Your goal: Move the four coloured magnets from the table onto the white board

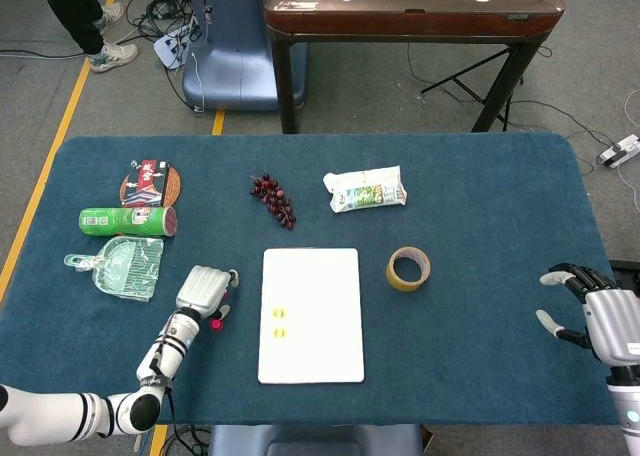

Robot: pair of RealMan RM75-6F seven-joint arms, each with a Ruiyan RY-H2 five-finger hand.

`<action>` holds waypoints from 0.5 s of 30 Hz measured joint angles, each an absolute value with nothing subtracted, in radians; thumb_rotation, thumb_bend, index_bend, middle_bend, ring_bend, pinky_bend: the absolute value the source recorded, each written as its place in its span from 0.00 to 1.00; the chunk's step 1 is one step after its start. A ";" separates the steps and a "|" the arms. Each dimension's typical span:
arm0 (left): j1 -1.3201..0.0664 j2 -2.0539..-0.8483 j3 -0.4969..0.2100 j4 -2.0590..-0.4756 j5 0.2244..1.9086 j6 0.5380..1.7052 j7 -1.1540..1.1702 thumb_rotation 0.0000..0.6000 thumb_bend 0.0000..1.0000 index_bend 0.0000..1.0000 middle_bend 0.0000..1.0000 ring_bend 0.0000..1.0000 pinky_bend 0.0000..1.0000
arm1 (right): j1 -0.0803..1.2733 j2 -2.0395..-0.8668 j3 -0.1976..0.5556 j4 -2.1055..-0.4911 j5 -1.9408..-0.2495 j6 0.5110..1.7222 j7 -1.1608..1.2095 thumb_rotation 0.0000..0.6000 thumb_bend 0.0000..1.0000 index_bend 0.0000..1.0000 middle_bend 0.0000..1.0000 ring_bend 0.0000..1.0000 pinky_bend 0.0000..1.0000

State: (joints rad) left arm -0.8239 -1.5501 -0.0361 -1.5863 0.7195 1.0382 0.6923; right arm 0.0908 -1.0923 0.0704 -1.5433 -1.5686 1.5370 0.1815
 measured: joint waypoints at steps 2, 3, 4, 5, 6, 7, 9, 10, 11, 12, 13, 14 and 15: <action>-0.823 -1.555 -0.035 -1.571 0.720 1.037 0.695 1.00 0.31 0.47 1.00 1.00 1.00 | 0.092 -1.093 0.070 -1.543 -1.568 1.535 0.182 1.00 0.16 0.39 0.34 0.31 0.44; -0.822 -1.557 -0.034 -1.564 0.722 1.038 0.697 1.00 0.31 0.47 1.00 1.00 1.00 | 0.092 -1.093 0.070 -1.542 -1.568 1.534 0.183 1.00 0.16 0.39 0.34 0.31 0.44; -0.820 -1.560 -0.033 -1.555 0.725 1.039 0.699 1.00 0.31 0.47 1.00 1.00 1.00 | 0.093 -1.093 0.070 -1.541 -1.567 1.532 0.183 1.00 0.16 0.39 0.34 0.31 0.44; -0.819 -1.562 -0.032 -1.549 0.727 1.040 0.700 1.00 0.31 0.47 1.00 1.00 1.00 | 0.093 -1.094 0.070 -1.541 -1.567 1.530 0.182 1.00 0.16 0.39 0.34 0.31 0.44; -0.817 -1.564 -0.032 -1.544 0.729 1.041 0.700 1.00 0.31 0.47 1.00 1.00 1.00 | 0.094 -1.094 0.070 -1.541 -1.567 1.529 0.182 1.00 0.16 0.39 0.34 0.31 0.44; -0.815 -1.566 -0.032 -1.539 0.732 1.043 0.701 1.00 0.31 0.47 1.00 1.00 1.00 | 0.094 -1.094 0.070 -1.541 -1.567 1.529 0.181 1.00 0.16 0.39 0.34 0.31 0.44; -0.812 -1.568 -0.032 -1.535 0.736 1.045 0.703 1.00 0.31 0.47 1.00 1.00 1.00 | 0.095 -1.095 0.069 -1.542 -1.567 1.528 0.179 1.00 0.16 0.39 0.33 0.31 0.44; -0.811 -1.568 -0.033 -1.534 0.737 1.046 0.705 1.00 0.31 0.48 1.00 1.00 1.00 | 0.095 -1.095 0.069 -1.542 -1.567 1.527 0.178 1.00 0.16 0.39 0.34 0.31 0.44; -0.810 -1.568 -0.034 -1.534 0.737 1.046 0.705 1.00 0.31 0.48 1.00 1.00 1.00 | 0.095 -1.095 0.069 -1.542 -1.567 1.526 0.178 1.00 0.16 0.39 0.34 0.31 0.44; -0.809 -1.567 -0.035 -1.533 0.736 1.046 0.706 1.00 0.31 0.48 1.00 1.00 1.00 | 0.096 -1.095 0.069 -1.542 -1.567 1.526 0.177 1.00 0.16 0.39 0.34 0.31 0.44; -0.808 -1.567 -0.036 -1.532 0.734 1.046 0.707 1.00 0.31 0.48 1.00 1.00 1.00 | 0.096 -1.095 0.069 -1.542 -1.567 1.526 0.176 1.00 0.16 0.39 0.34 0.31 0.44; -0.807 -1.568 -0.037 -1.530 0.732 1.045 0.708 1.00 0.31 0.48 1.00 1.00 1.00 | 0.096 -1.095 0.069 -1.542 -1.567 1.526 0.176 1.00 0.16 0.39 0.34 0.31 0.44; -0.806 -1.568 -0.037 -1.529 0.731 1.044 0.709 1.00 0.31 0.48 1.00 1.00 1.00 | 0.096 -1.095 0.068 -1.542 -1.567 1.526 0.176 1.00 0.16 0.39 0.34 0.31 0.44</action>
